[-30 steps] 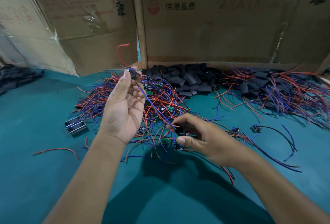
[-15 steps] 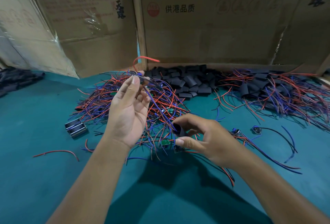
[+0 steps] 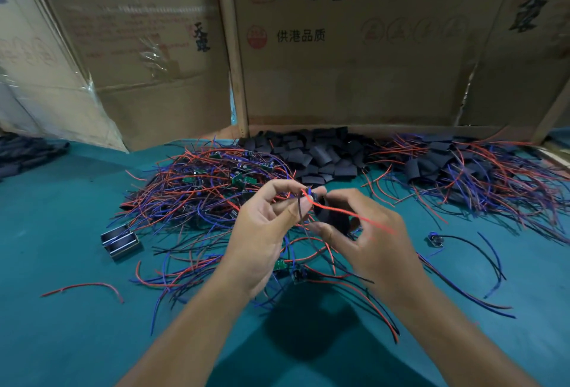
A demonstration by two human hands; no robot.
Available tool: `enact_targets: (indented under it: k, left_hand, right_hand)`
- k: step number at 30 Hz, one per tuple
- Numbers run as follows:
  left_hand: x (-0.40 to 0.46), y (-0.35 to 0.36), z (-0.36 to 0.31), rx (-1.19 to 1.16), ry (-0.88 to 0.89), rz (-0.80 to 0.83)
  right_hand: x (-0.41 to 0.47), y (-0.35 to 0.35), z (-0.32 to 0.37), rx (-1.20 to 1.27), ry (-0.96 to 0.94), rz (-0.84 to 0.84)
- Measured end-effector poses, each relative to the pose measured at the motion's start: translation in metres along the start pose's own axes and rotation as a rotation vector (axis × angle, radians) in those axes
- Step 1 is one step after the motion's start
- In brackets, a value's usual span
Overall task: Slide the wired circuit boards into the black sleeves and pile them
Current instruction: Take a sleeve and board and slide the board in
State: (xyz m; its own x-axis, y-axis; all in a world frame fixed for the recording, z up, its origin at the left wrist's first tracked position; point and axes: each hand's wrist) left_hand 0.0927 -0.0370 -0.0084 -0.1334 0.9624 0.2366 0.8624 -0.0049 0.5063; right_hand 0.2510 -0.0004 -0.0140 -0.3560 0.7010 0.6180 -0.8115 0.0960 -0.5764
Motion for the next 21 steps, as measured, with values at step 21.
enact_targets:
  k: [21]
  left_hand:
    - [0.002,-0.0092,0.0067,0.228,0.034,-0.003]
  right_hand:
    - [-0.0026,0.0009,-0.0084,-0.229,-0.053,-0.019]
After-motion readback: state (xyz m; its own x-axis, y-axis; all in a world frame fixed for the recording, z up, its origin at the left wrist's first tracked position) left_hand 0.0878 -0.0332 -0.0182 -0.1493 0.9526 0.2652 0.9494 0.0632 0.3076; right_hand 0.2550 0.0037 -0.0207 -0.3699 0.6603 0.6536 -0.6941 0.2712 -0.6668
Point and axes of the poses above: each hand's wrist, its own x-axis towards the middle knuckle, its own y-axis out of the palm, z = x × y, and after that the axes turned 9 degrees about -x, right-handed
